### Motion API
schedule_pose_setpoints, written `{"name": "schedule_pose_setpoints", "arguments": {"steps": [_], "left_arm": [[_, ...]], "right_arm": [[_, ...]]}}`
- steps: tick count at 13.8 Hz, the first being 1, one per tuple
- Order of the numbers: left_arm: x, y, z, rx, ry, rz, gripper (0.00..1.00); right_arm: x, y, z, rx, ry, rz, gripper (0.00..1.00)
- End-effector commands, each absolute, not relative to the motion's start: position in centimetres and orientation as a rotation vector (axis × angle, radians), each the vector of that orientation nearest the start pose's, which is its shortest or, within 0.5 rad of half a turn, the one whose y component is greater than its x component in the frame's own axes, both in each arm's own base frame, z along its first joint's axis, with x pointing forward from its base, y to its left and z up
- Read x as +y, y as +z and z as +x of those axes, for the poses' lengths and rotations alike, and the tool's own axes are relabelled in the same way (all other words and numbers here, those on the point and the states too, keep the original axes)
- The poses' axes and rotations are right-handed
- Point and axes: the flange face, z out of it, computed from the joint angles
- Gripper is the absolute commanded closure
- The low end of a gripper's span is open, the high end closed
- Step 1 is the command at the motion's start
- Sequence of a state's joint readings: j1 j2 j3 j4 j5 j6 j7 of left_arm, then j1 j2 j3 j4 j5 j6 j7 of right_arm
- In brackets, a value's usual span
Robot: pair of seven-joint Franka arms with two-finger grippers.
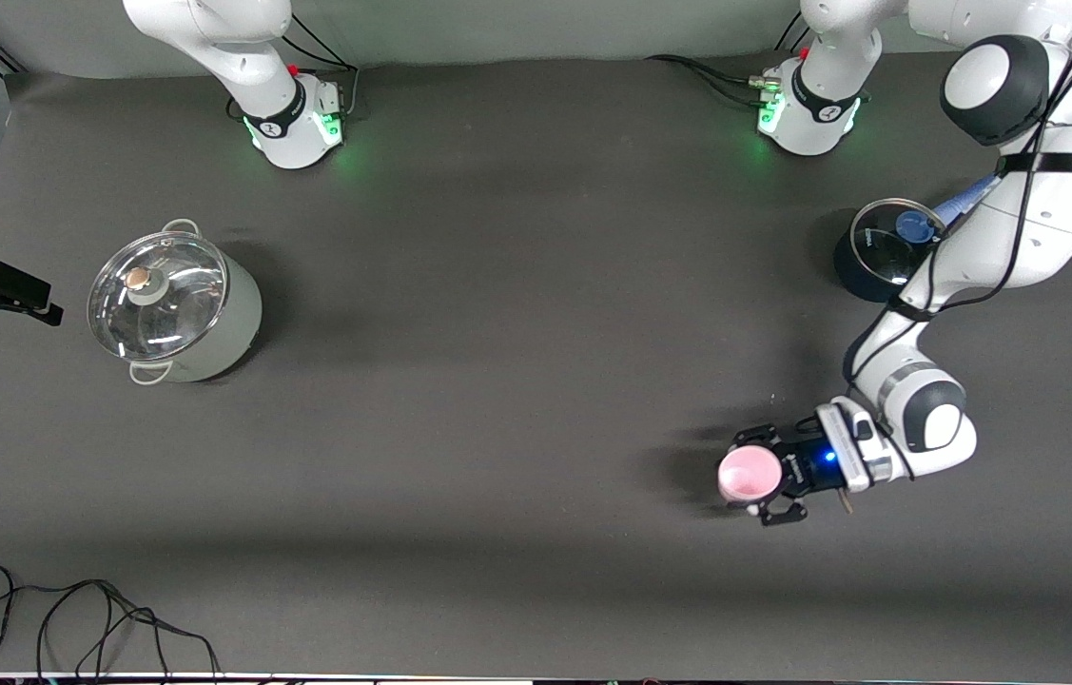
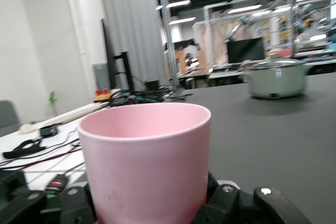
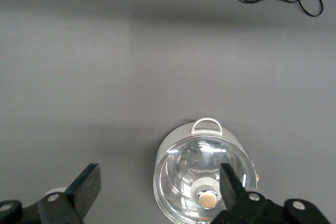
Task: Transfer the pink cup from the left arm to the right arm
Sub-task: 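Carry the pink cup with the left gripper toward the table middle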
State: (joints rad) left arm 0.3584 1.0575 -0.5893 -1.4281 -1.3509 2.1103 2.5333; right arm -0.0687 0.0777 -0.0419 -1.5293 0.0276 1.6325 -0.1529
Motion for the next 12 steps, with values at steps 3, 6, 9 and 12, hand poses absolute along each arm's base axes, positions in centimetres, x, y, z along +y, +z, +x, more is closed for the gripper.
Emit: {"name": "schedule_pose_setpoints", "arguments": {"steps": [3, 6, 9, 12], "left_arm": [[-19.9, 22.4, 74.2, -1.115, 1.444, 1.495, 1.0], [-24.6, 27.4, 74.9, -0.992, 1.451, 1.569, 1.0], [-29.2, 31.7, 74.5, -0.905, 1.466, 1.638, 1.0], [-34.8, 36.1, 73.3, -0.855, 1.503, 1.705, 1.0]], "right_arm": [[-6.9, 61.5, 57.9, -0.03, -0.063, -3.118, 0.0], [-6.5, 61.3, 58.0, -0.034, -0.061, -3.116, 0.0], [-5.0, 61.6, 58.1, 0.244, -0.064, -3.05, 0.0], [-4.1, 62.8, 57.6, 0.707, -0.044, -2.97, 0.0]]}}
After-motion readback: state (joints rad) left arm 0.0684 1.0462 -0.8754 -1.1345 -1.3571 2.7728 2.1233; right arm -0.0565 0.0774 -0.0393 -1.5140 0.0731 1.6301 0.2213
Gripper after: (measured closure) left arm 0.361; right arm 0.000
